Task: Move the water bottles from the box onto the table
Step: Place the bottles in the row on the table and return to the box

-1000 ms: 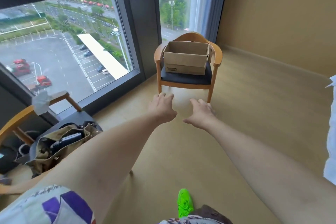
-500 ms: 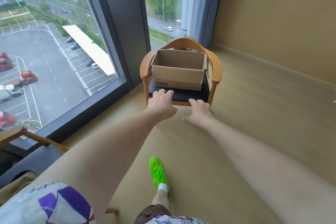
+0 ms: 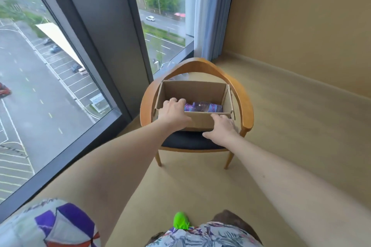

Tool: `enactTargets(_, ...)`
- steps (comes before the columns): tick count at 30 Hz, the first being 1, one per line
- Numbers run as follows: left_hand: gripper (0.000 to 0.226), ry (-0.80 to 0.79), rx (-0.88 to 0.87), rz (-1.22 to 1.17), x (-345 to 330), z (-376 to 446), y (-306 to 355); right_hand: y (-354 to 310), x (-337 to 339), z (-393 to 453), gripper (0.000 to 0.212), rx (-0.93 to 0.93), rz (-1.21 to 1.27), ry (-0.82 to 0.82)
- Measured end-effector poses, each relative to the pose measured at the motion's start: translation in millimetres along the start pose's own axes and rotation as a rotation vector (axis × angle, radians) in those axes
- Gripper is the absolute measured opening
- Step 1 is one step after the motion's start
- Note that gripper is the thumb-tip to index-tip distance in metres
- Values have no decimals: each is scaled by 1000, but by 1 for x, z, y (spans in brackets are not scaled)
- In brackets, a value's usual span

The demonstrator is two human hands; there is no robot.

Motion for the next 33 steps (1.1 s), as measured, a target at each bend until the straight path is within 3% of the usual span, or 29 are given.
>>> enactTargets(6,73,-96,34,-7,-42,75,-22,-1,-25,89,77,-42,16,-74)
enactTargets(17,63,-249,195,14,-102,236,-56,11,-85,268,78,-84,24,-343)
enactTargets(28,73,-578,300,67,-201,272,-100,18,-180,334,65,-110,-17,-620)
enactTargets(33,76,-694,208,87,-232,289,-113,38,-218,344,62,-135,-69,-686)
Point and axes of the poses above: each hand's wrist, its own z-axis towards the middle knuckle, its own x-axis out of the back of the hand, y = z × x, the point moved 9 cm from there along z, towards the middle knuckle, and after that the axes turned 5 degrees about y, right-handed, at the moved point
